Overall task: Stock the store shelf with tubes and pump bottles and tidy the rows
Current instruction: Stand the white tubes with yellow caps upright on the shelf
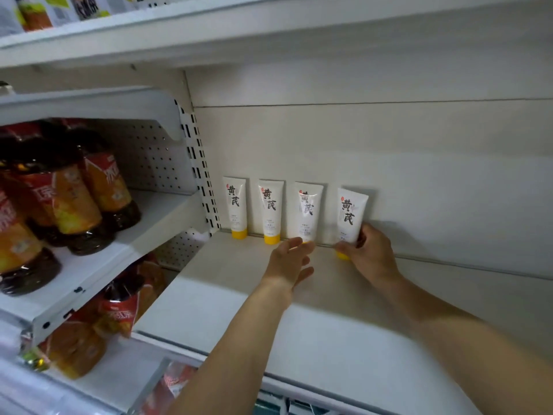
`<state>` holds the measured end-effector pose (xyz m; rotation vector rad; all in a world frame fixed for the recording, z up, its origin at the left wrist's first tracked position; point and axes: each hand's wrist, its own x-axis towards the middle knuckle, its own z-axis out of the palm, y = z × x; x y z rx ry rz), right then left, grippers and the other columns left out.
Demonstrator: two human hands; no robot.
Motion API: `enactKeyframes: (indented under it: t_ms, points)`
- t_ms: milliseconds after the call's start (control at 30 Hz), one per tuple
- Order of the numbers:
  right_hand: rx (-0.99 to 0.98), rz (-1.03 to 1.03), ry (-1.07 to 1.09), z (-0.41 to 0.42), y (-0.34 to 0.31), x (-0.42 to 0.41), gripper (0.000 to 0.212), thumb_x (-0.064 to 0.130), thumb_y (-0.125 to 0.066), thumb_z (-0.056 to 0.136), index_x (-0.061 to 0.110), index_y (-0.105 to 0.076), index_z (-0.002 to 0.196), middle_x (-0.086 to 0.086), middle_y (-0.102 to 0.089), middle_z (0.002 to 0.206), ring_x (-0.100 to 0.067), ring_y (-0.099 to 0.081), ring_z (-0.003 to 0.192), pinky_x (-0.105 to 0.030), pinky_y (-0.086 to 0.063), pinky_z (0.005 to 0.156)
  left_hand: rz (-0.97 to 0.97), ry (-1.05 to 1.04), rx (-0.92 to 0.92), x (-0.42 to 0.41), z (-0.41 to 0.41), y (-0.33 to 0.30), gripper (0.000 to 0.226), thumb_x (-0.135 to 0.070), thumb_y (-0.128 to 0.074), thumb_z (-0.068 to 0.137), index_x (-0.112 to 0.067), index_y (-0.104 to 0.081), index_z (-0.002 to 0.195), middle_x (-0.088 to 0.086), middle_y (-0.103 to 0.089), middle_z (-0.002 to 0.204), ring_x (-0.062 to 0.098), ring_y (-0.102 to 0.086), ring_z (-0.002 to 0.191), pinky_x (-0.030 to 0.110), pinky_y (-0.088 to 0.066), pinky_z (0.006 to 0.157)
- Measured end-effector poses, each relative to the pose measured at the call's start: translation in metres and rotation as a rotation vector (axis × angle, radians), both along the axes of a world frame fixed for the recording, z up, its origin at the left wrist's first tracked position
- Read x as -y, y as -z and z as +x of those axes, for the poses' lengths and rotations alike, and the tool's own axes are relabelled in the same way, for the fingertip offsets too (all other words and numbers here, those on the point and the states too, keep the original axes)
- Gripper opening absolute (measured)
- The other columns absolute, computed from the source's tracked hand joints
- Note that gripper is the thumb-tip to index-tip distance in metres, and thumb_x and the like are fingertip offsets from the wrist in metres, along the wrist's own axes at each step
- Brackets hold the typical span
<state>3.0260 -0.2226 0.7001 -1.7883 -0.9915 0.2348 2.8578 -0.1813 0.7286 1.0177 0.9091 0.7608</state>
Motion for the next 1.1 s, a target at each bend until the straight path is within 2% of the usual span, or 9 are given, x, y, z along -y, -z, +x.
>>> enactKeyframes:
  t_ms: [167, 267, 400, 533, 667, 733, 833, 1000, 1100]
  points:
    - [0.057, -0.034, 0.039, -0.002, -0.002, -0.003, 0.037, 0.025, -0.082, 0.072, 0.017, -0.064, 0.103, 0.0, -0.069, 0.096, -0.02, -0.064, 0.084, -0.031, -0.048, 0.071, -0.024, -0.032, 0.023, 0.001, -0.002, -0.003, 0.039, -0.018, -0.065, 0.091, -0.008, -0.054, 0.127, 0.005, -0.058, 0.099, 0.021, -0.055, 0.094, 0.037, -0.055, 0.084]
    - [0.06, -0.071, 0.052, -0.002, -0.002, -0.005, 0.044, 0.027, -0.082, 0.071, 0.013, -0.061, 0.107, -0.006, -0.069, 0.104, -0.027, -0.065, 0.093, -0.038, -0.052, 0.078, -0.024, -0.055, 0.035, 0.003, -0.009, -0.005, 0.032, -0.017, -0.063, 0.092, -0.009, -0.056, 0.123, 0.003, -0.06, 0.094, 0.023, -0.058, 0.094, 0.036, -0.056, 0.082]
    - [0.051, -0.097, 0.133, -0.007, 0.0, 0.0, 0.051, 0.039, -0.08, 0.067, 0.011, -0.055, 0.1, -0.006, -0.061, 0.101, -0.023, -0.061, 0.091, -0.038, -0.051, 0.074, -0.018, -0.075, 0.054, 0.007, -0.027, -0.007, 0.007, -0.018, -0.059, 0.095, -0.013, -0.061, 0.099, 0.003, -0.059, 0.093, 0.024, -0.06, 0.092, 0.04, -0.055, 0.083]
    - [-0.035, -0.036, 0.193, -0.026, -0.001, 0.016, 0.033, 0.019, -0.067, 0.082, 0.011, -0.041, 0.1, -0.006, -0.049, 0.094, -0.029, -0.055, 0.09, -0.04, -0.042, 0.075, -0.024, -0.084, 0.151, 0.016, -0.05, -0.009, 0.007, -0.016, -0.058, 0.095, -0.011, -0.059, 0.1, 0.008, -0.059, 0.096, 0.026, -0.063, 0.088, 0.042, -0.054, 0.083]
    - [-0.118, -0.006, 0.113, -0.067, -0.009, 0.031, 0.024, 0.01, -0.062, 0.085, 0.013, -0.042, 0.097, 0.003, -0.044, 0.075, -0.018, -0.044, 0.069, -0.028, -0.037, 0.059, -0.027, -0.109, 0.233, 0.035, -0.081, -0.012, 0.009, -0.012, -0.057, 0.095, -0.011, -0.06, 0.103, 0.008, -0.063, 0.094, 0.025, -0.064, 0.083, 0.04, -0.055, 0.084]
    - [-0.168, 0.065, 0.069, -0.097, -0.017, 0.037, 0.02, 0.006, -0.061, 0.085, 0.013, -0.045, 0.093, 0.005, -0.044, 0.071, -0.014, -0.042, 0.064, -0.02, -0.035, 0.054, -0.021, -0.116, 0.245, 0.048, -0.102, -0.014, 0.01, -0.013, -0.058, 0.095, -0.013, -0.061, 0.104, 0.006, -0.066, 0.09, 0.021, -0.064, 0.076, 0.034, -0.056, 0.073]
    - [-0.185, 0.232, -0.031, -0.151, -0.03, 0.048, 0.019, -0.002, -0.059, 0.085, 0.012, -0.047, 0.087, 0.003, -0.045, 0.071, -0.008, -0.042, 0.06, -0.012, -0.035, 0.054, -0.008, -0.144, 0.216, 0.066, -0.14, -0.015, 0.013, -0.019, -0.061, 0.093, -0.015, -0.063, 0.106, 0.003, -0.071, 0.086, 0.015, -0.06, 0.066, 0.026, -0.048, 0.055]
    - [-0.187, 0.305, -0.265, -0.247, -0.034, 0.069, 0.026, -0.002, -0.059, 0.087, 0.019, -0.045, 0.081, 0.0, -0.048, 0.075, -0.016, -0.045, 0.063, -0.025, -0.041, 0.059, 0.011, -0.224, 0.174, 0.087, -0.213, -0.007, 0.015, -0.022, -0.062, 0.093, -0.015, -0.065, 0.106, 0.003, -0.072, 0.087, 0.013, -0.058, 0.062, 0.025, -0.043, 0.052]
    - [-0.181, 0.264, -0.369, -0.295, -0.023, 0.081, 0.022, -0.002, -0.06, 0.087, 0.016, -0.048, 0.082, 0.002, -0.05, 0.075, -0.011, -0.045, 0.062, -0.02, -0.04, 0.059, -0.017, -0.271, 0.142, 0.102, -0.26, 0.006, 0.013, -0.022, -0.062, 0.093, -0.015, -0.064, 0.104, 0.0, -0.072, 0.083, 0.012, -0.058, 0.064, 0.026, -0.044, 0.057]
